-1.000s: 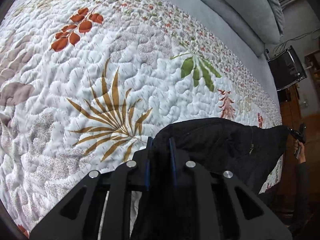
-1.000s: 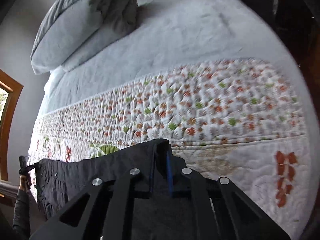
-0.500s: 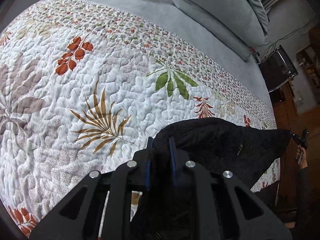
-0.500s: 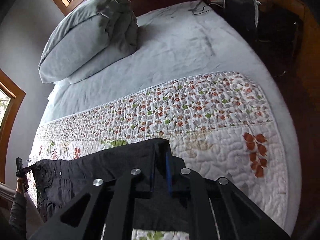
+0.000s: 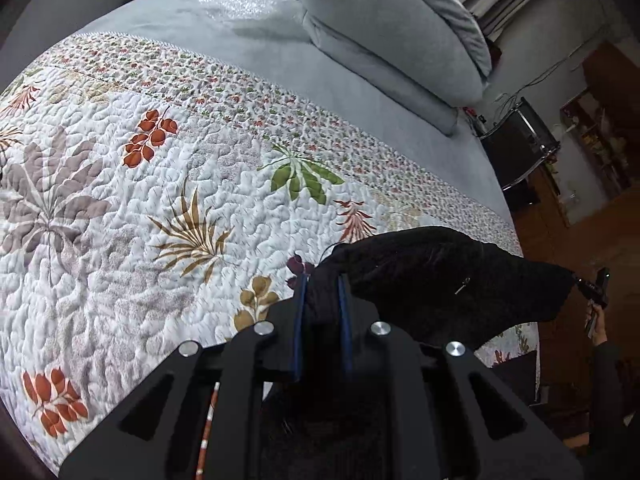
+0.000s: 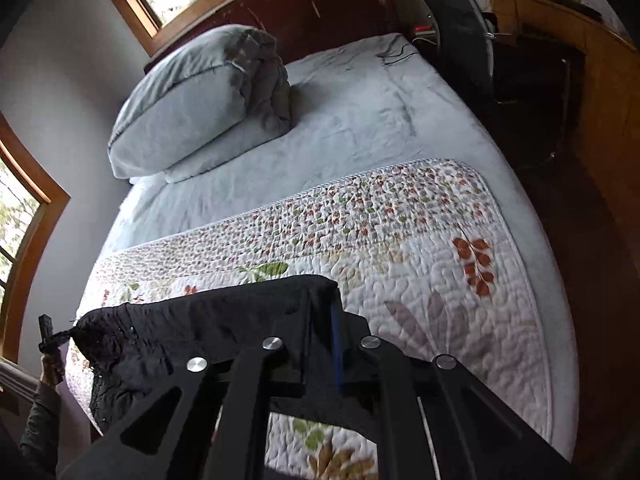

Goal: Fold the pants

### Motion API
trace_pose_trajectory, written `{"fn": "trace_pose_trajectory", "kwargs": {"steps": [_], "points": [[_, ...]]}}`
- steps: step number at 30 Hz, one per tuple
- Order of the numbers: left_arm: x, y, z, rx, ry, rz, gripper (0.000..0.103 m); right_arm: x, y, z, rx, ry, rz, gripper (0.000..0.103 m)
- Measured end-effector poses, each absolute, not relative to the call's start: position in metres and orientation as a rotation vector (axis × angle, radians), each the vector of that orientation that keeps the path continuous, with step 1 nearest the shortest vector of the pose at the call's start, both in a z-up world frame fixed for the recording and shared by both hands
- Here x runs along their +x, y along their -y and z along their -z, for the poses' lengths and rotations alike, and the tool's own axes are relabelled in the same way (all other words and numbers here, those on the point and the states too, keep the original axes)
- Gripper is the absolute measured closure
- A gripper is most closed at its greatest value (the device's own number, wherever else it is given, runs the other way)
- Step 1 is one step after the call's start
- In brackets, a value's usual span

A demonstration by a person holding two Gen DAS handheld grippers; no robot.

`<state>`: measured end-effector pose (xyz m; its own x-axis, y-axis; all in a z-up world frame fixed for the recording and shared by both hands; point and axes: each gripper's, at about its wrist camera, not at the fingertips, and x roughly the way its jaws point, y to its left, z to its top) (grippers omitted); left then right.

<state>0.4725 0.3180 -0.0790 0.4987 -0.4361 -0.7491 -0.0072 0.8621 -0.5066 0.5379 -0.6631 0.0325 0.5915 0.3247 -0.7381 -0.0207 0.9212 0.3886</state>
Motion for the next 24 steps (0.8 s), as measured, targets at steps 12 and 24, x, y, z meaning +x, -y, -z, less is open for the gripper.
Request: {"fn": "trace_pose_trajectory", "kwargs": {"steps": [12, 24], "points": [[0.391, -0.320, 0.052, -0.496, -0.959, 0.305, 0.090, 0.407, 0.690, -0.030, 0.429, -0.868, -0.202, 0.095], [0.324, -0.318, 0.052, -0.466, -0.959, 0.297, 0.090, 0.316, 0.700, -0.009, 0.464, -0.818, -0.198, 0.095]]}}
